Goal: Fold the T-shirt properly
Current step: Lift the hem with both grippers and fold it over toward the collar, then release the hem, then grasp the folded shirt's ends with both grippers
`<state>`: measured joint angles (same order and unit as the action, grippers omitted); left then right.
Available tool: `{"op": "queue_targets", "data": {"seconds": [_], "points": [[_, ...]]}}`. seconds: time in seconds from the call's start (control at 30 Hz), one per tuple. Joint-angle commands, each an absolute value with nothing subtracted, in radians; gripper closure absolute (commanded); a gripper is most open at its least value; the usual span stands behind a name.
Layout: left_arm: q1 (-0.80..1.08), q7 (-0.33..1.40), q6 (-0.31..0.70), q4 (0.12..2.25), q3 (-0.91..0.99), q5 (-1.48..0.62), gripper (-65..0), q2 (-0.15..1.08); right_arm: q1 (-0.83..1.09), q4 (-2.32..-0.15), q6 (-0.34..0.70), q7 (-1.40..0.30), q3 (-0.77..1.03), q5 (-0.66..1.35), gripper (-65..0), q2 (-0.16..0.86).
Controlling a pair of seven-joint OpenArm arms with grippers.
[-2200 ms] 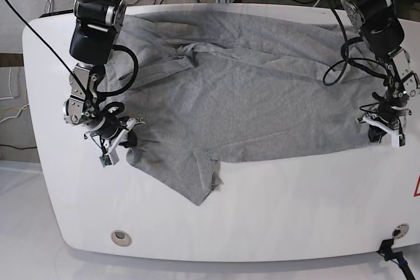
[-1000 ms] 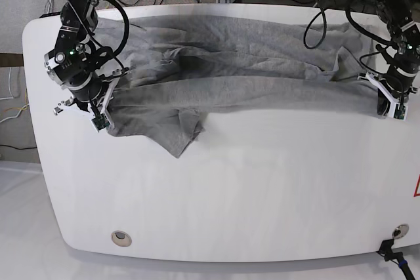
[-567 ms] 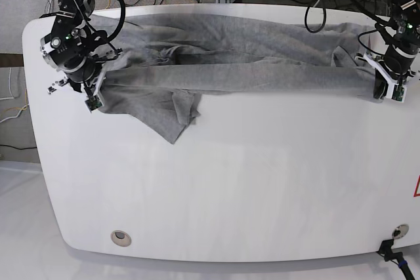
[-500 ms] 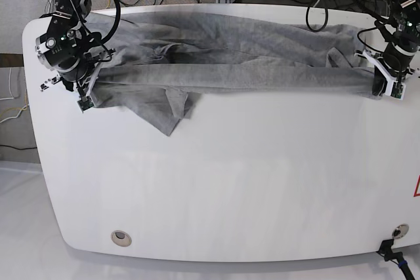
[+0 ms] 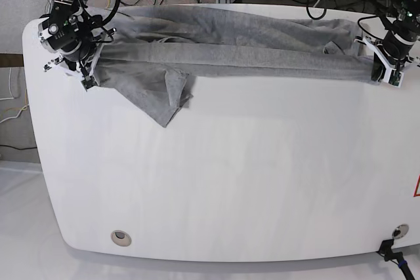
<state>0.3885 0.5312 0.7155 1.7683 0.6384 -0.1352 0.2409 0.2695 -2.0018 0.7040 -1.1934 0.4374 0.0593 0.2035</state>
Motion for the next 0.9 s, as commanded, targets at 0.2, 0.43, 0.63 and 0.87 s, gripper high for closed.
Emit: {"op": "queue_targets", "data": {"seconds": [0.2, 0.43, 0.63, 0.87], "points": [[0.394, 0.518, 0.698, 1.758, 0.615, -0.127, 0.0, 0.291, 0.329, -2.015, 0.698, -1.194, 0.438, 0.039, 0.0, 0.173], [0.395, 0.518, 0.698, 1.715, 0.618, -0.102, -17.5, 0.312, 0.346, -2.012, 0.698, -1.194, 0.406, 0.035, -4.4, 0.174], [0.390, 0.519, 0.698, 1.715, 0.615, 0.008, -33.0, 0.312, 0.363, -2.012, 0.698, -1.194, 0.394, 0.031, -38.5, 0.186], [0.321, 0.518, 0.698, 1.724, 0.673, -0.016, -33.2, 0.303, 0.337, -2.015, 0.698, -1.165, 0.394, 0.033, -46.5, 0.216]]}}
